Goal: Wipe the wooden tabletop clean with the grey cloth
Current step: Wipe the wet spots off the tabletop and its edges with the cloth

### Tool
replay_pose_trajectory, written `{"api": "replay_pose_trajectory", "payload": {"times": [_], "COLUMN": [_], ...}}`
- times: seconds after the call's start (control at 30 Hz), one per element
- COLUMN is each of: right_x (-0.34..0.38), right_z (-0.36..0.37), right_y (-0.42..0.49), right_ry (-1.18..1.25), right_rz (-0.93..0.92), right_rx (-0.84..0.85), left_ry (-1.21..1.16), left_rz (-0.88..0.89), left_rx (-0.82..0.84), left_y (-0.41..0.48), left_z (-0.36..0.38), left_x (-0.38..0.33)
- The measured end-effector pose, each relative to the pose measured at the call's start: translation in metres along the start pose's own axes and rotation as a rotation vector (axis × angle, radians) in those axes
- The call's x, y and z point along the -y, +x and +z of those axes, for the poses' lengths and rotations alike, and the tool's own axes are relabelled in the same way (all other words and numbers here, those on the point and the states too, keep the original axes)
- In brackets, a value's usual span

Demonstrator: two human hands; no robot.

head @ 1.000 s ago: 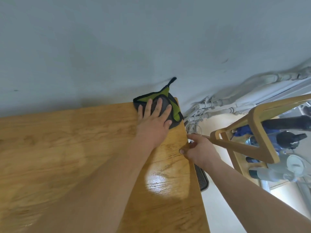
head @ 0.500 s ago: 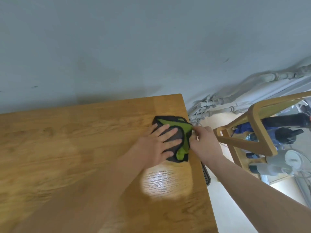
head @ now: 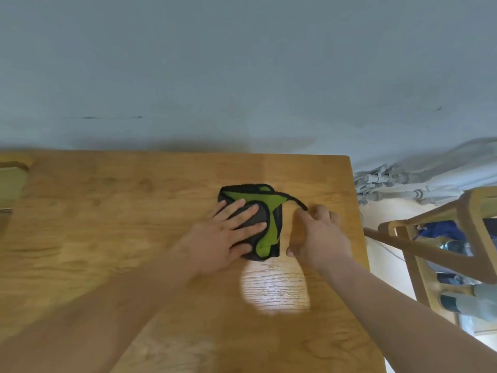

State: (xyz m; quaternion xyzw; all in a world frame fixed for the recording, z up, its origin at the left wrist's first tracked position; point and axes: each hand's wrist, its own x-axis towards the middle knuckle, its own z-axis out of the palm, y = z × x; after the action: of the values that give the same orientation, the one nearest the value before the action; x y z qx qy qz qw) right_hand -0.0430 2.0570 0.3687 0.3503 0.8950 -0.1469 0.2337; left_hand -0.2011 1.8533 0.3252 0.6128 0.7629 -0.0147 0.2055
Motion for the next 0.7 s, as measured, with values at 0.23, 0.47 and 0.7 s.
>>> {"api": "replay_pose_trajectory", "payload": {"times": [0.23, 0.47, 0.7], "right_x": [-0.003, -0.003, -0.014], "right_z": [0.006, 0.003, -0.006], "right_y": [0.000, -0.001, 0.001], "right_ry": [0.030, 0.004, 0.077], "right_rz": [0.008, 0.007, 0.006], "right_rx": [-0.050, -0.042, 0.019], "left_ry": [-0.236, -0.035, -0.110], "left_rz": [-0.612, -0.187, -0.380], "left_rx": [-0.089, -0.060, -0.042], "left_y": [0.082, 0.065, 0.085], "left_z": [-0.041, -0.008, -0.037], "left_x": [0.044, -0.054, 0.007]}}
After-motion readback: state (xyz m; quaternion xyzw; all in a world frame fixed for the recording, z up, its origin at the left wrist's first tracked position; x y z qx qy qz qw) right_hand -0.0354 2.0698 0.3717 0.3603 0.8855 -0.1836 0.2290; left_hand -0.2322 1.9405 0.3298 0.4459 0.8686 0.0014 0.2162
